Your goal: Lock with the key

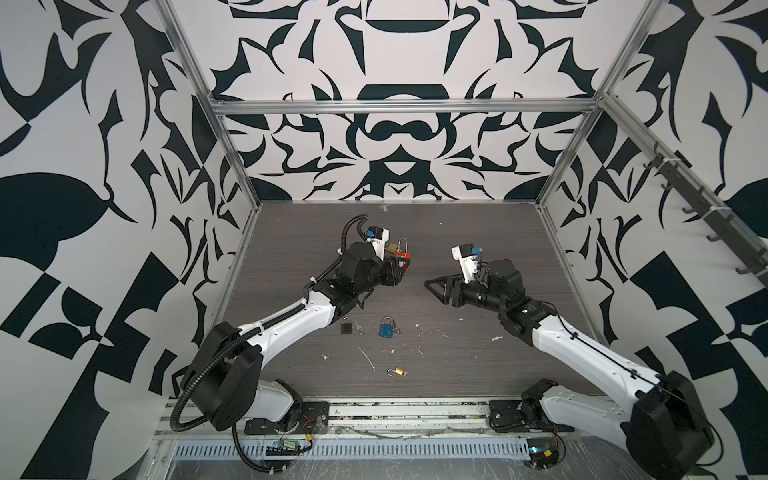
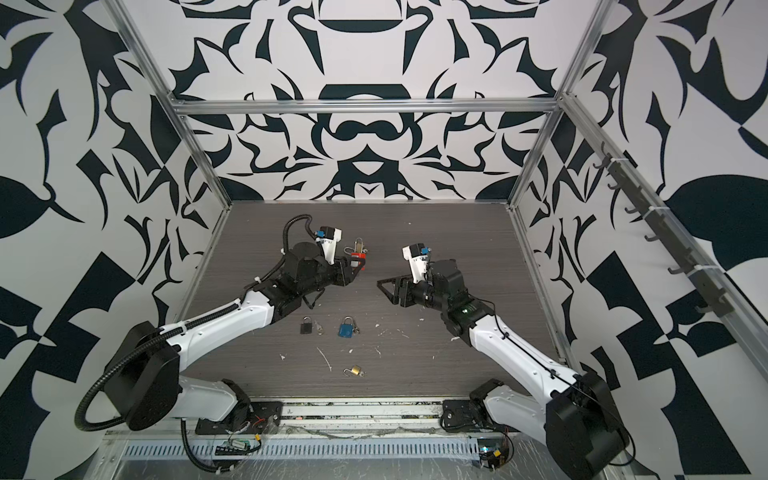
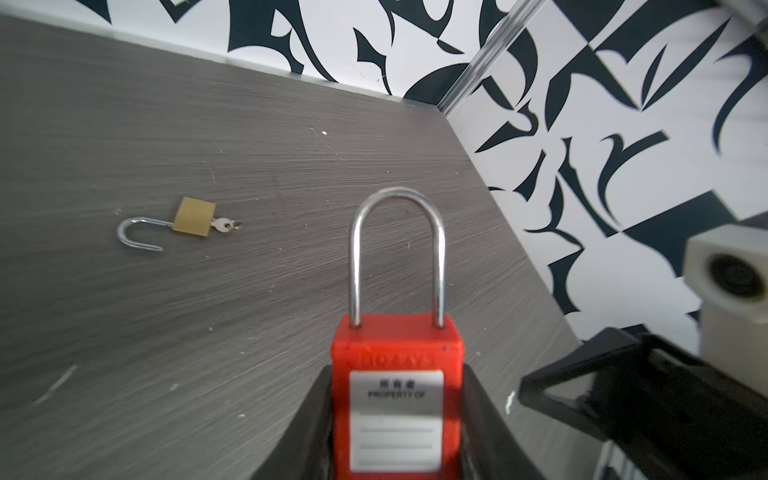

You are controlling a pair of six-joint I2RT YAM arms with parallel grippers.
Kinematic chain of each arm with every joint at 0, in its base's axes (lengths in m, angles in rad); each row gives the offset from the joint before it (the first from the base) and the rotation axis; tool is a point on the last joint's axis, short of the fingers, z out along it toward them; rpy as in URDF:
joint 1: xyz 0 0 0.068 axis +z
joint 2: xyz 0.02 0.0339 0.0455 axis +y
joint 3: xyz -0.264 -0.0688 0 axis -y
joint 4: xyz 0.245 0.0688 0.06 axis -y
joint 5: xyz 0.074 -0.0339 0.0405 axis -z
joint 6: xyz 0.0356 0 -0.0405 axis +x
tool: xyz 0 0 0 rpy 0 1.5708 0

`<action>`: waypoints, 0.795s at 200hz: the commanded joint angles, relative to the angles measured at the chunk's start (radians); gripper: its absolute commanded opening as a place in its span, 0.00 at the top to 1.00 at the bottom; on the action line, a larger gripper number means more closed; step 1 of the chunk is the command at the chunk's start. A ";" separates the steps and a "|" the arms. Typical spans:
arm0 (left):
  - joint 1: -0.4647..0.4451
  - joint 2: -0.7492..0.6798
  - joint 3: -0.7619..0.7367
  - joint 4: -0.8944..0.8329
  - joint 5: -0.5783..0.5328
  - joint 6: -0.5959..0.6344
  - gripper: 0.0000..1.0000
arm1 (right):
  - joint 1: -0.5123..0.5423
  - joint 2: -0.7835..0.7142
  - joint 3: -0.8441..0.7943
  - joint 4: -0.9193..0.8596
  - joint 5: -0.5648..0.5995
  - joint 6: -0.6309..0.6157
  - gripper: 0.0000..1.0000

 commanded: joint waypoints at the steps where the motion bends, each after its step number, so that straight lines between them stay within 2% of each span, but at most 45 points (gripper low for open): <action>1: 0.001 0.018 0.017 0.074 0.025 -0.219 1.00 | 0.026 0.049 0.007 0.219 -0.014 0.050 0.35; 63: 0.003 0.015 0.018 0.063 0.025 -0.245 1.00 | 0.063 0.216 0.037 0.371 -0.028 0.109 0.35; 93: 0.003 0.019 0.017 0.072 0.034 -0.252 1.00 | 0.066 0.272 0.049 0.454 -0.046 0.166 0.40; 130: 0.003 0.021 0.012 0.080 0.037 -0.252 1.00 | 0.070 0.345 0.082 0.500 -0.070 0.226 0.51; 159: 0.003 0.019 0.008 0.085 0.030 -0.251 1.00 | 0.081 0.383 0.094 0.531 -0.084 0.257 0.68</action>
